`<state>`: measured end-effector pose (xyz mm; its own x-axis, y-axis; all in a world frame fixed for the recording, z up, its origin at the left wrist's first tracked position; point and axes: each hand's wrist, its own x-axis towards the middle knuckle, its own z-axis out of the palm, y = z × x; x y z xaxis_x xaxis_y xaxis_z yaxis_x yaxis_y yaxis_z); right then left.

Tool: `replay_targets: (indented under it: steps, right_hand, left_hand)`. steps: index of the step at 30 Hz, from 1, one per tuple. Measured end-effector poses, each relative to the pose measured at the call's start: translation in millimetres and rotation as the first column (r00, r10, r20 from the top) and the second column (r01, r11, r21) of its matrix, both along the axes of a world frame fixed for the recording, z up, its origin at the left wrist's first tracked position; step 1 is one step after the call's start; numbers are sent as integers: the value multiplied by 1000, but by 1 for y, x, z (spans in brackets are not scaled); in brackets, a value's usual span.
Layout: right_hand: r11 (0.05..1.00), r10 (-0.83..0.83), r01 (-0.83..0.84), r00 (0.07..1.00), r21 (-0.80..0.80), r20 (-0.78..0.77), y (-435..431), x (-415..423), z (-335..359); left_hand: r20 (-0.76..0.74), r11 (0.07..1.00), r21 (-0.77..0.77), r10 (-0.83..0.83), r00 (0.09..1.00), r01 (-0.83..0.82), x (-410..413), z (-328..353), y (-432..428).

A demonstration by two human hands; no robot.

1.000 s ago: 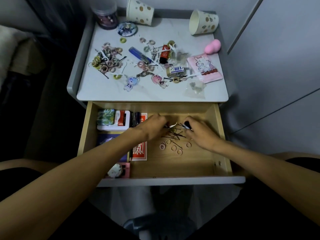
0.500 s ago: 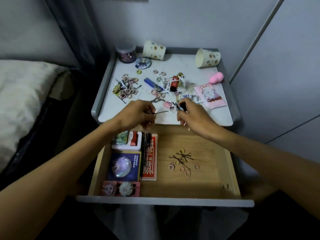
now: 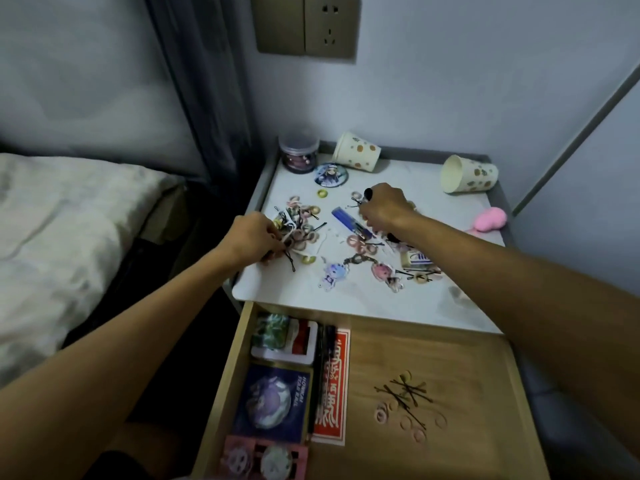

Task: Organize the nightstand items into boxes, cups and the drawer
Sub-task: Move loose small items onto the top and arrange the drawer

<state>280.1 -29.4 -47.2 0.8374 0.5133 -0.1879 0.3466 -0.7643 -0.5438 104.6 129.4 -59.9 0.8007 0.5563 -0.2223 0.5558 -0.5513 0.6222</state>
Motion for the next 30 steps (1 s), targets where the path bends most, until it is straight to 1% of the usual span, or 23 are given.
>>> replay_targets:
  steps: [4, 7, 10, 15, 19, 23, 25, 26, 27, 28, 30]
  right_hand:
    - [997, 49, -45, 996, -59, 76, 13, 11, -12]
    - [992, 112, -102, 983, -70, 145, 15, 12, -18]
    - [988, 154, -149, 978, -44, 142, 10, 11, -22]
    - [982, 190, -187, 968, -35, 163, -3, 4, -20]
    - [981, 189, -194, 964, 10, 187, -18, -7, -12]
    - [961, 217, -254, 938, 112, 270, -52, -33, 5]
    - [931, 277, -326, 923, 163, 266, -79, -57, 11]
    - [915, 320, -364, 917, 173, 239, -97, -72, 12]
    - [898, 376, -411, 902, 159, 211, -114, -86, 12]
    - [881, 440, -462, 880, 105, 177, -131, -99, 9]
    - [840, 542, -537, 838, -82, 59, -169, -126, -4]
  left_hand:
    - [45, 985, 169, -54, 998, 46, 8, -3, -1]
    - [59, 975, 217, -67, 996, 52, 9, -4, -1]
    - [57, 965, 255, -73, 996, 56, 7, -4, -3]
    - [0, 879, 469, -101, 995, 90, 2, 0, -12]
    - [-31, 801, 584, -139, 990, 131, -2, 12, -24]
    - [-51, 759, 625, -191, 980, 181, -9, 27, -47]
    - [-22, 764, 597, -289, 957, 244, -15, 26, -62]
    - [8, 761, 583, -356, 934, 285, -20, 22, -73]
    - [39, 746, 586, -417, 908, 317, -24, 20, -82]
    - [59, 726, 593, -470, 881, 348, -28, 17, -93]
    - [73, 714, 546, -562, 824, 438, -39, 11, -120]
